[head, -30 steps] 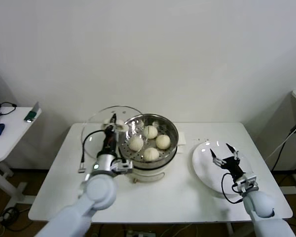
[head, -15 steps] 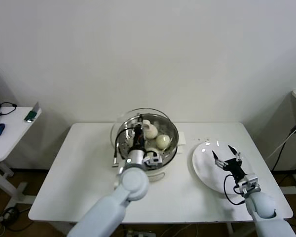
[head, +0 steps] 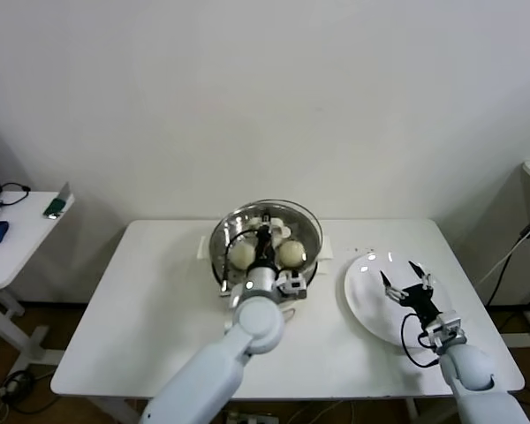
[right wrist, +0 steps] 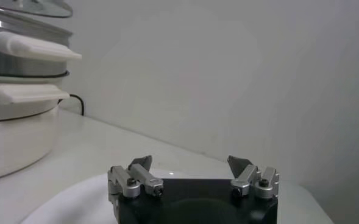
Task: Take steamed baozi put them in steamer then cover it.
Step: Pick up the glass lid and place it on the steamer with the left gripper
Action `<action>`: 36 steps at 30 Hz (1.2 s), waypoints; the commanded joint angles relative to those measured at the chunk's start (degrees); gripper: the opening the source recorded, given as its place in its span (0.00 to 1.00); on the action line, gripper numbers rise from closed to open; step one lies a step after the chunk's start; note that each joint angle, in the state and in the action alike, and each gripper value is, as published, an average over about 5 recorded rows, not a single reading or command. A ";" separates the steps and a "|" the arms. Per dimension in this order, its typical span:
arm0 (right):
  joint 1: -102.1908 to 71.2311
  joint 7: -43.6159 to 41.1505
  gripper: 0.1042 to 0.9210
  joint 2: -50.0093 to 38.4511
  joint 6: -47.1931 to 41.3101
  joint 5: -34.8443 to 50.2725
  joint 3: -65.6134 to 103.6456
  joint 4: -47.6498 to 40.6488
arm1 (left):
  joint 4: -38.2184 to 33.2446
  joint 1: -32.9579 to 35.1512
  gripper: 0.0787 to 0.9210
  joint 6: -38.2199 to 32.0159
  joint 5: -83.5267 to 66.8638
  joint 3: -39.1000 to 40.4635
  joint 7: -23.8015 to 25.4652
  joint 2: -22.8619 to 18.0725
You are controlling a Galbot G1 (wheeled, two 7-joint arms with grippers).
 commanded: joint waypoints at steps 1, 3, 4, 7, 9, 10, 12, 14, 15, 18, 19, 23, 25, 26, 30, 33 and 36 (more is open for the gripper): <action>-0.02 -0.16 0.88 0.00 0.15 -0.19 0.14 -0.36 | 2.16 -1.21 0.08 2.81 0.60 0.85 1.99 0.20; -0.02 -0.22 0.88 0.00 0.19 -0.24 0.17 -0.45 | 2.12 -1.26 0.08 2.81 0.56 0.89 2.36 0.71; -0.01 -0.25 0.88 0.01 0.20 -0.27 0.17 -0.49 | 2.12 -1.25 0.08 2.81 0.49 0.90 2.48 0.85; 0.07 -0.32 0.88 0.06 0.22 -0.36 0.17 -0.55 | 2.21 -1.17 0.08 2.81 0.60 0.93 2.62 0.95; 0.12 -0.34 0.88 0.09 0.22 -0.41 0.15 -0.55 | 2.26 -1.20 0.08 2.81 0.85 1.11 2.71 0.96; 0.13 -0.36 0.88 0.10 0.22 -0.43 0.15 -0.55 | 2.29 -1.25 0.08 2.81 0.92 1.22 2.76 0.98; 0.15 -0.39 0.88 0.10 0.23 -0.46 0.16 -0.55 | 2.38 -1.32 0.08 2.81 0.95 1.35 2.82 0.99; 0.15 -0.42 0.88 0.10 0.25 -0.46 0.20 -0.57 | 2.54 -1.35 0.08 2.81 0.94 1.38 2.82 1.00; 0.14 -0.44 0.88 0.10 0.26 -0.47 0.22 -0.59 | 2.61 -1.34 0.08 2.81 0.95 1.39 2.81 1.01; 0.08 -0.51 0.88 0.09 0.31 -0.50 0.28 -0.65 | 2.88 -1.33 0.08 2.81 1.00 1.40 2.76 1.08; 0.06 -0.55 0.88 0.09 0.32 -0.51 0.30 -0.66 | 2.99 -1.35 0.08 2.81 1.02 1.37 2.74 1.11; 0.00 -0.69 0.88 0.06 0.37 -0.51 0.41 -0.69 | 3.26 -1.68 0.08 2.81 0.96 1.41 2.59 1.29; -0.04 -0.75 0.88 0.06 0.38 -0.51 0.46 -0.72 | 3.35 -1.87 0.08 2.81 0.94 1.51 2.47 1.34; -0.06 -0.78 0.88 0.07 0.39 -0.52 0.49 -0.73 | 3.41 -1.92 0.08 2.81 0.93 1.56 2.42 1.34; -0.13 -0.97 0.88 0.10 0.30 -0.52 0.66 -0.72 | 3.44 -1.62 0.08 2.81 0.93 1.62 2.98 1.26; -0.27 -1.18 0.88 0.02 -0.46 -0.34 0.82 -0.36 | 3.09 -1.29 0.08 2.81 1.03 1.48 3.68 1.34; -0.51 -1.09 0.88 -0.10 -2.49 -0.12 1.01 0.38 | 2.00 -1.26 0.08 2.81 0.75 1.47 3.83 1.82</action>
